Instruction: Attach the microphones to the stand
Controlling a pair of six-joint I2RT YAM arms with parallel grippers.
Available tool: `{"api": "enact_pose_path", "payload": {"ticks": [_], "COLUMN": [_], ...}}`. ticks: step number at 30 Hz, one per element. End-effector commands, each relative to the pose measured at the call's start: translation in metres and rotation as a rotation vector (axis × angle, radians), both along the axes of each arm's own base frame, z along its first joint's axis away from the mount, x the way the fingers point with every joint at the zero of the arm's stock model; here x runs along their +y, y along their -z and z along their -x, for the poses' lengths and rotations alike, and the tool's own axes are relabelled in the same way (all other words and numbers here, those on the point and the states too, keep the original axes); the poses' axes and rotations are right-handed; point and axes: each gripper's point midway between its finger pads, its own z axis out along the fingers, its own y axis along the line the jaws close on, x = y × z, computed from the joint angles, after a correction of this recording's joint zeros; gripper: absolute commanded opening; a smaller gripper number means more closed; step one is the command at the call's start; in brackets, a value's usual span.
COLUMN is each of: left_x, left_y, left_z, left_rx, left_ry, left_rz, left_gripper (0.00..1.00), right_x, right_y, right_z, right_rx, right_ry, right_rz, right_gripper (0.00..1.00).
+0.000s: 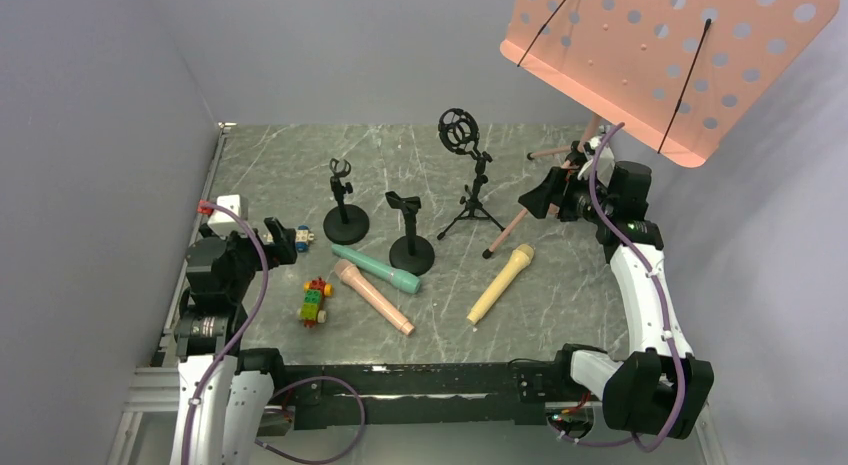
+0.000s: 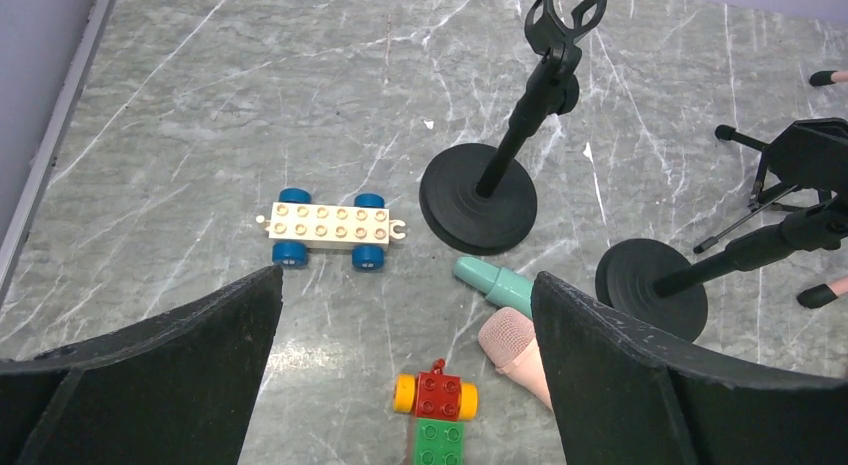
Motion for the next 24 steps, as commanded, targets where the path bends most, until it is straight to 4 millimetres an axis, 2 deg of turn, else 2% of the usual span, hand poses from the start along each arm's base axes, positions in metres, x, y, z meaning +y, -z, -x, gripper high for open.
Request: {"api": "enact_pose_path", "payload": {"ticks": [1,7,10,14,19,24], "left_x": [-0.005,-0.011,-0.018,-0.034,-0.052,-0.066], "left_y": [-0.004,-0.002,-0.001,-0.003,-0.008,-0.012], "left_z": [-0.004,-0.007,-0.009,-0.009,-0.008,-0.007], "left_rx": [-0.012,0.006,0.014,0.029,0.076,0.094], "left_ry": [0.022,0.047,0.077,0.150,0.239,0.314], "left_rz": [0.008,0.045,0.076,0.135,0.188,0.241], "left_gripper": [0.99,0.99,0.99,0.99,0.99,0.99], "right_x": [0.003,0.008,0.024,0.056,0.071,0.077], "right_y": [-0.003,0.002,0.005,0.014,0.029,0.041], "right_z": [0.002,0.007,0.021,0.055,0.069,0.083], "right_rx": [-0.012,-0.034,-0.099,-0.203,-0.199,-0.098], "right_ry": [-0.012,-0.080,-0.252,-0.580,-0.704,-0.837], "right_rz": [-0.018,0.002,0.047,0.089,0.081,0.010], "right_gripper": [1.00,1.00,1.00,1.00,1.00,1.00]}}
